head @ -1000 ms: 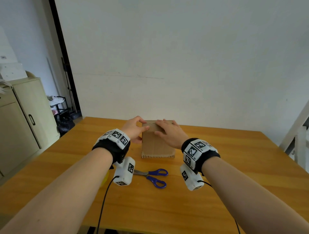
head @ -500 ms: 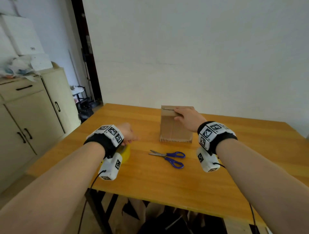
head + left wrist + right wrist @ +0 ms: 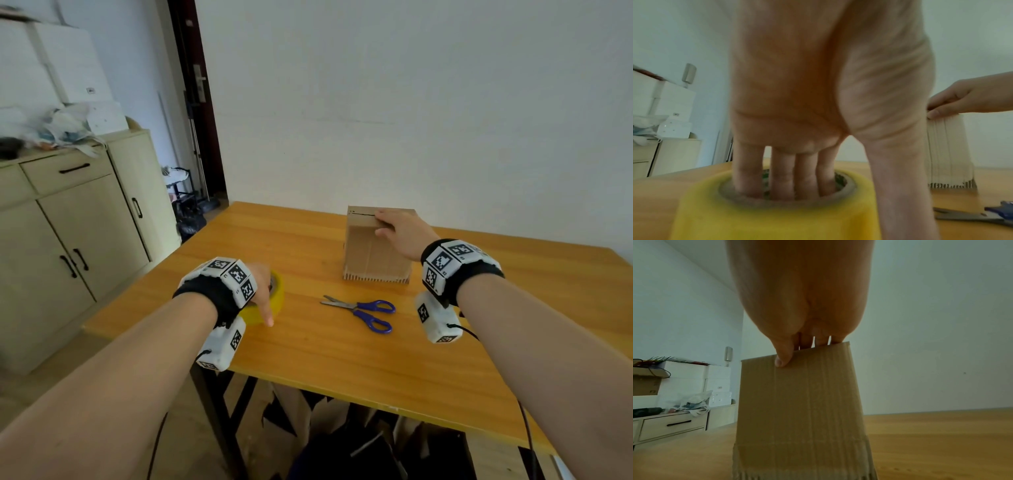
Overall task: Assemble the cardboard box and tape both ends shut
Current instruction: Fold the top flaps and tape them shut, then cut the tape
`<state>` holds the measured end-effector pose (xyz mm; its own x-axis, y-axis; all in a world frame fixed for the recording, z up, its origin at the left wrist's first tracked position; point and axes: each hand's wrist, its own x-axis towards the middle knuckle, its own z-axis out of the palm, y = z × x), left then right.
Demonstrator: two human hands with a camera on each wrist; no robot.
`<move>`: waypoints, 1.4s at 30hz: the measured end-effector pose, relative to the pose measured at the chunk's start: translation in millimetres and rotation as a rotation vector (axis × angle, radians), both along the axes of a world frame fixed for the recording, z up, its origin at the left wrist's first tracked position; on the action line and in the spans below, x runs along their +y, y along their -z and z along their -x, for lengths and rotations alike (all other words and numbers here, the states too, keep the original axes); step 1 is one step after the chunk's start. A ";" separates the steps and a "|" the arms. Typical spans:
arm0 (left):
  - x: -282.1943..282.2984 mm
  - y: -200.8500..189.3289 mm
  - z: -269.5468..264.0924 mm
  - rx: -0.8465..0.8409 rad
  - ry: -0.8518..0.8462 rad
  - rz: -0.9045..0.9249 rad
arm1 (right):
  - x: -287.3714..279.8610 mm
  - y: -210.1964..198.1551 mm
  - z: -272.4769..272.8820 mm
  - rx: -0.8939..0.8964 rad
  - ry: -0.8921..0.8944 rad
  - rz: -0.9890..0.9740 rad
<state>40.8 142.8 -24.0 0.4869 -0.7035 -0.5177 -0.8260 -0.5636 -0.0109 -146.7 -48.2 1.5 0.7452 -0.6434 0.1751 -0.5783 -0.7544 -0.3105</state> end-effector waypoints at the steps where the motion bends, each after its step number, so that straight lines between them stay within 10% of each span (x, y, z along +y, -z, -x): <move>1: 0.7 1.2 0.2 -0.027 0.010 -0.015 | -0.5 -0.1 0.1 -0.016 0.003 -0.010; 21: -69.6 -86.2 30.3 0.119 0.165 0.818 | -1.3 -7.9 3.0 -0.058 -0.015 -0.096; 34: -123.3 -63.9 63.9 0.066 0.235 0.935 | -21.2 -22.6 6.2 -0.623 0.029 -0.712; 42: -126.4 -62.8 62.8 0.081 0.244 0.929 | -29.5 -13.1 1.5 -0.654 0.105 -0.601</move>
<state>-22.0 16.4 38.8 0.2602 -0.9267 0.2713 -0.9003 -0.1313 0.4151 -148.2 -77.8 14.6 0.5468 -0.8226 0.1559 -0.2039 -0.3114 -0.9281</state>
